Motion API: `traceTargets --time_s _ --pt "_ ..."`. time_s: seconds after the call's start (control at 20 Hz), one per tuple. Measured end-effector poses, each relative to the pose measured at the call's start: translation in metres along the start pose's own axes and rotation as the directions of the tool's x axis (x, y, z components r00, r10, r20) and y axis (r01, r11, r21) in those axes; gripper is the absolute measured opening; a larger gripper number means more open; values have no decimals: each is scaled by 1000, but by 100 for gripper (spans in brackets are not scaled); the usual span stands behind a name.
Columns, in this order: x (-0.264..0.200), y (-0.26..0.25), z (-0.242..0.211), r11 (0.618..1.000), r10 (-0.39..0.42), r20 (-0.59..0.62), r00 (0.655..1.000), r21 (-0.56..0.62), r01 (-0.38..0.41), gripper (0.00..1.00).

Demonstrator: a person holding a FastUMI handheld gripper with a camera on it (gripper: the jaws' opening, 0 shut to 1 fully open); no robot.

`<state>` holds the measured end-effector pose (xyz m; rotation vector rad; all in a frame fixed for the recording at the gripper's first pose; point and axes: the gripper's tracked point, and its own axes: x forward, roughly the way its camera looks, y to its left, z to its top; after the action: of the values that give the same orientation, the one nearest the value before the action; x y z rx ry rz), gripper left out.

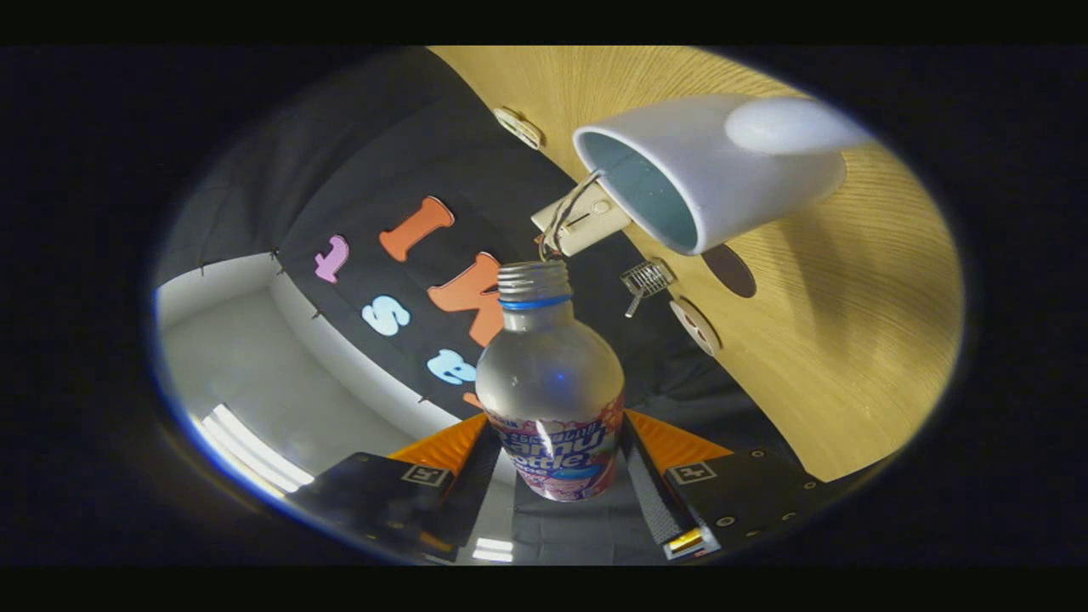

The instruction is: Take the bottle from table, then pour the juice into the cup, finally place the bottle on the coaster

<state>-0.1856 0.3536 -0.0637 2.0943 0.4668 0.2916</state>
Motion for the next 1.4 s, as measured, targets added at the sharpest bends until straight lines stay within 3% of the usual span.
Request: traceTargets --time_s 1.4 --pt "2 13 -2 986 63 5 998 153 -63 78"
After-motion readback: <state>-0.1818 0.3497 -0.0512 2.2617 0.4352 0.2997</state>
